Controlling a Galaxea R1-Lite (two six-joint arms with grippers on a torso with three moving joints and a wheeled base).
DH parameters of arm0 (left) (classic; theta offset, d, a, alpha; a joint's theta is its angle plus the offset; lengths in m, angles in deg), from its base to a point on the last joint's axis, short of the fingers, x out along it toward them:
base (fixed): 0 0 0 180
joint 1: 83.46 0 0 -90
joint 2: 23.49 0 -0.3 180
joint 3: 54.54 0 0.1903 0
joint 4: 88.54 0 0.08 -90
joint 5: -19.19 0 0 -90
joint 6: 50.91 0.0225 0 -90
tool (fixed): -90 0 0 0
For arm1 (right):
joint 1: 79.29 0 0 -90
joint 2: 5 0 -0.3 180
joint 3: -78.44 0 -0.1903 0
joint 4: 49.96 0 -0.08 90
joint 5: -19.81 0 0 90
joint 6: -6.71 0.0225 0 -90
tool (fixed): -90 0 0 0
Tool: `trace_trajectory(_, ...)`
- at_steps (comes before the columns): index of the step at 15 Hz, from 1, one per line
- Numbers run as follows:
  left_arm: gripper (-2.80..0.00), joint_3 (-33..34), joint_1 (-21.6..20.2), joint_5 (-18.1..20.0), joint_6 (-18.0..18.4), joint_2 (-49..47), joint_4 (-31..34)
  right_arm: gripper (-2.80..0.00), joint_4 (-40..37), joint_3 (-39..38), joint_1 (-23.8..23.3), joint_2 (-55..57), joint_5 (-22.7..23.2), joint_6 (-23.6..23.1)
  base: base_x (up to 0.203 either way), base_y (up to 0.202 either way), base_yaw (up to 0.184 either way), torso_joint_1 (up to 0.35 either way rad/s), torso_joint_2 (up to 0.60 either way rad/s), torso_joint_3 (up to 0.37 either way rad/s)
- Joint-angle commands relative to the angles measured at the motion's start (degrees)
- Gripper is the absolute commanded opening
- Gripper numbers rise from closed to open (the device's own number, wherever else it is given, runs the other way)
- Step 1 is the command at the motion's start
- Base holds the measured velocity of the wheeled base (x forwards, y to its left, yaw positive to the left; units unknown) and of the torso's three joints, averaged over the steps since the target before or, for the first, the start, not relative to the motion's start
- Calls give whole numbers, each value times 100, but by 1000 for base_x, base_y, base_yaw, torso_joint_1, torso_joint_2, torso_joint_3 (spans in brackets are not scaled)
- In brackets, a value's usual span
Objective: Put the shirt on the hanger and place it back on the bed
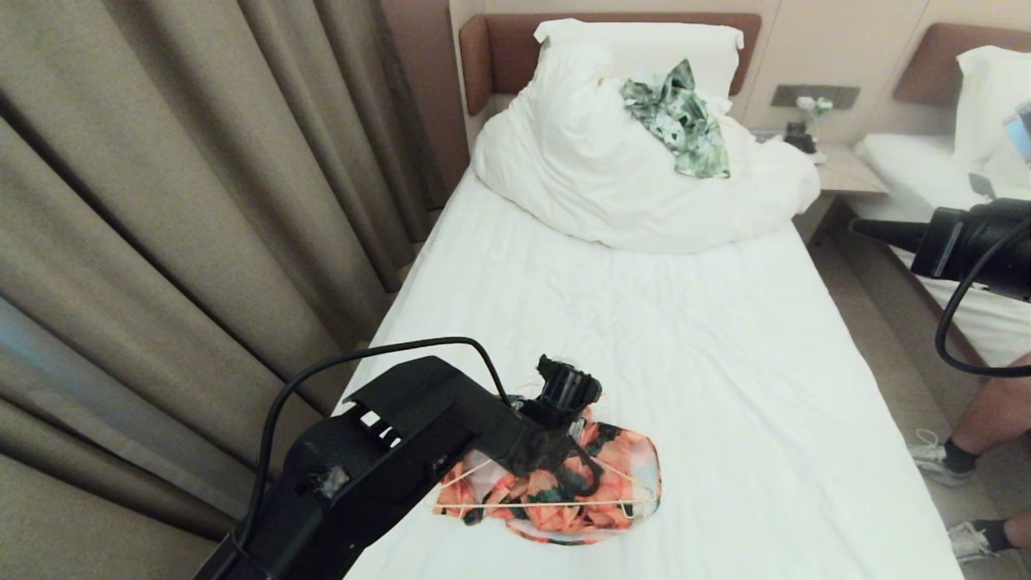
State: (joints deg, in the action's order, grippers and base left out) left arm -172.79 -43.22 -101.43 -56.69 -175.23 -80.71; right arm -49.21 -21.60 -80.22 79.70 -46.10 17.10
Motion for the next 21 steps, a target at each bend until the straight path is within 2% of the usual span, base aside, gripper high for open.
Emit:
trace_trajectory(1,0,138,5,-81,-11,24,-13,-280,14,1,6,20,17,7,0,0,0,0,0,0)
trace_trajectory(5,0,703,4,-274,-65,398,-114,-280,14,1,14,-6,26,7,0,0,0,0,0,0)
trace_trajectory(6,-280,875,2,-312,-70,563,-239,-280,14,-14,21,-15,26,7,0,0,0,0,0,0)
trace_trajectory(8,-280,1242,13,-381,-68,1018,-450,-280,14,-77,64,-21,27,7,0,0,0,0,0,0)
trace_trajectory(15,-280,2922,186,-545,-107,3608,-676,-280,-16,-922,91,-935,-39,23,0,0,0,0,0,0)
trace_trajectory(18,-280,3605,-163,-835,-251,4580,-850,-280,-35,-1195,93,-1583,-5,40,0,0,0,0,0,0)
trace_trajectory(21,-280,4132,-696,-910,-297,5815,-1004,-280,-360,-1290,109,-2287,15,49,0,0,0,0,0,0)
